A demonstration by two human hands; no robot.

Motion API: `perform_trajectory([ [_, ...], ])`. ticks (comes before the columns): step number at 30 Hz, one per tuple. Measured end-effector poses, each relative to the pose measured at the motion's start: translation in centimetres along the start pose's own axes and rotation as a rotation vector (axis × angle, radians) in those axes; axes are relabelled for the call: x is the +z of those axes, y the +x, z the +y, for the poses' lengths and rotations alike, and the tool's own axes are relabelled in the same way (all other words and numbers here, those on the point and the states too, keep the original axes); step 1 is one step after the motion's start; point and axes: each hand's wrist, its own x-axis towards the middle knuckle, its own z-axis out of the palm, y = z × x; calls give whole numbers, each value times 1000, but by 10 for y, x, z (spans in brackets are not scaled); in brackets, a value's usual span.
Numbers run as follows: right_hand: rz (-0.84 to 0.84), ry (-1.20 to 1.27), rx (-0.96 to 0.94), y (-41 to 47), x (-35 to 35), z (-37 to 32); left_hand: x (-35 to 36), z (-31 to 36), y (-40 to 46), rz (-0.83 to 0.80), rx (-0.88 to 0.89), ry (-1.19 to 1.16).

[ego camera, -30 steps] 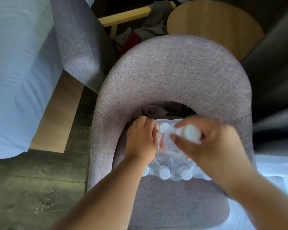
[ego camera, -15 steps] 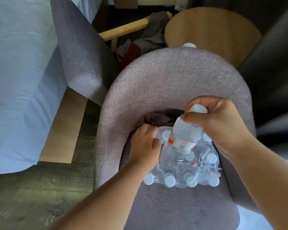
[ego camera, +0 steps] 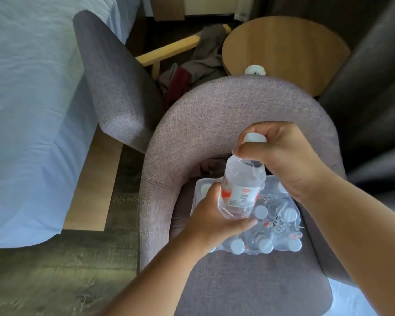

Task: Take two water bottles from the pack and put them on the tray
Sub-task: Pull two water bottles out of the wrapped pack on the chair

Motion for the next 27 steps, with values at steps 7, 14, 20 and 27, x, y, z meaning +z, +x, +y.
perform_trajectory([
  [7,344,-630,-137,-29,-1,53,12,-14,1,-15,-61,-114],
  [14,-50,-1262,32,-73,6,133,13,-20,4,-21,-77,-244],
  [20,-45,-1362,178,-65,31,132,10,-25,8,-59,-77,-270],
  [27,-21,-1019,163,-77,13,101,14,-25,8,-49,-75,-209],
])
